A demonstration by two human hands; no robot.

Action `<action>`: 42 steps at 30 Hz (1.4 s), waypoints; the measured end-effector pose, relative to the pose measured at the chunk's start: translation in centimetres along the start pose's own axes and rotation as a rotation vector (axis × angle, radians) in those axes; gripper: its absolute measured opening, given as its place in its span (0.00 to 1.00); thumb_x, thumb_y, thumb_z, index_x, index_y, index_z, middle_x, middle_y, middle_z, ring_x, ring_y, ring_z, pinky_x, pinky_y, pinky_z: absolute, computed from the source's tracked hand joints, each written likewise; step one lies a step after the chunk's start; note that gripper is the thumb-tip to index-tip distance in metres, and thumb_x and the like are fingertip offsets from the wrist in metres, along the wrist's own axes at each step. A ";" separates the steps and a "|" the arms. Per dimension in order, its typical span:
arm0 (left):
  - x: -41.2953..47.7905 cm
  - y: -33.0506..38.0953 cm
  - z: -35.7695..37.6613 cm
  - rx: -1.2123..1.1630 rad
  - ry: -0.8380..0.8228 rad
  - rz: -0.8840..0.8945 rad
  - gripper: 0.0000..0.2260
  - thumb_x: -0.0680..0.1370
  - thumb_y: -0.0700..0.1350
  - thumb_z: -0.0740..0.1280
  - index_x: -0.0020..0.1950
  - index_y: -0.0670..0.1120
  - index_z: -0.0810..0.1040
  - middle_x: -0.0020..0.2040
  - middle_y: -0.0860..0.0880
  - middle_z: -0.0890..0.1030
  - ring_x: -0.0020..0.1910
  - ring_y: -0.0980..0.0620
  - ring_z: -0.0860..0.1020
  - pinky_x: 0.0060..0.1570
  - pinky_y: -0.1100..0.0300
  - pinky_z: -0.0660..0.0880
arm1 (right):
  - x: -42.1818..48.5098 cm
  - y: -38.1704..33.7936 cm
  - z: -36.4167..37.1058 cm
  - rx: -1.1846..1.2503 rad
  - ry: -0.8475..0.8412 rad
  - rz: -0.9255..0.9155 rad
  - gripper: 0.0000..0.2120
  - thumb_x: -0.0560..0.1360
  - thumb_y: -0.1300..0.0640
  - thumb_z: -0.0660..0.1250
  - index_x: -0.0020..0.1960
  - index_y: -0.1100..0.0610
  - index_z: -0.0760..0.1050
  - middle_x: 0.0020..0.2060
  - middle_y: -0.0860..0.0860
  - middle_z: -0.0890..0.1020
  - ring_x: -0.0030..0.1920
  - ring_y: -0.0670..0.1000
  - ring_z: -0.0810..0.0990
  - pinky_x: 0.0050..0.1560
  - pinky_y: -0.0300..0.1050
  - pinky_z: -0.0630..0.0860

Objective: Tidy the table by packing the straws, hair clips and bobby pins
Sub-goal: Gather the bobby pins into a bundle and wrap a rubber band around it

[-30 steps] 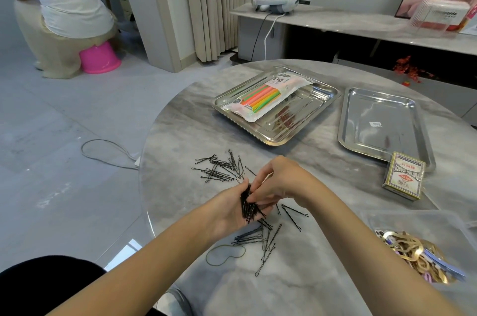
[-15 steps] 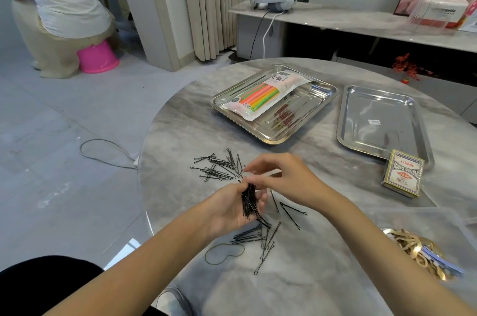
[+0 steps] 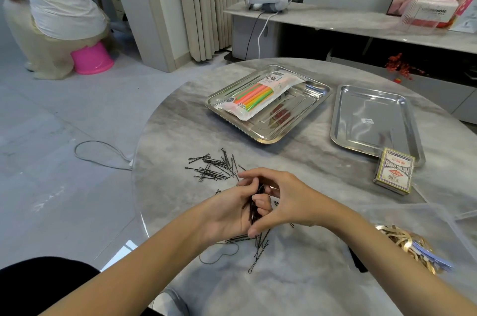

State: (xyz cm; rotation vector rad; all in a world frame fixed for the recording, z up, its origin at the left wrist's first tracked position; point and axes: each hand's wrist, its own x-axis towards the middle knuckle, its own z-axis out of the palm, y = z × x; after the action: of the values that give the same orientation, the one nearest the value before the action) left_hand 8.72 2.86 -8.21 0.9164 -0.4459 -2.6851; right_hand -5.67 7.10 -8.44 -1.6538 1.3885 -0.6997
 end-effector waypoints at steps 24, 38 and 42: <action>0.4 2.9 -3.6 -0.042 0.419 0.203 0.19 0.79 0.56 0.59 0.33 0.46 0.63 0.19 0.53 0.60 0.14 0.58 0.59 0.13 0.71 0.56 | -1.7 -0.3 1.9 -0.467 0.104 0.809 0.52 0.55 0.33 0.76 0.66 0.58 0.58 0.63 0.55 0.60 0.65 0.58 0.62 0.59 0.49 0.71; -1.1 3.7 -5.6 -0.104 0.431 0.271 0.16 0.83 0.46 0.53 0.36 0.44 0.66 0.21 0.52 0.68 0.15 0.58 0.65 0.18 0.71 0.65 | -0.3 1.5 6.0 -0.306 0.517 0.463 0.20 0.68 0.51 0.75 0.55 0.55 0.72 0.51 0.49 0.74 0.54 0.50 0.73 0.51 0.44 0.73; -0.9 3.7 -5.3 -0.096 0.439 0.279 0.16 0.83 0.45 0.53 0.36 0.44 0.66 0.22 0.51 0.70 0.16 0.57 0.67 0.19 0.71 0.67 | 0.0 2.2 5.7 -0.226 0.591 0.485 0.07 0.73 0.58 0.71 0.50 0.55 0.78 0.47 0.49 0.78 0.52 0.50 0.77 0.50 0.46 0.76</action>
State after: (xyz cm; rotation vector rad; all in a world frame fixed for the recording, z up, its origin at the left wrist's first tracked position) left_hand 13.36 -1.30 -10.34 1.2669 -0.3152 -2.1551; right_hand -1.97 8.49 -13.15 -1.2253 2.2626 -0.7922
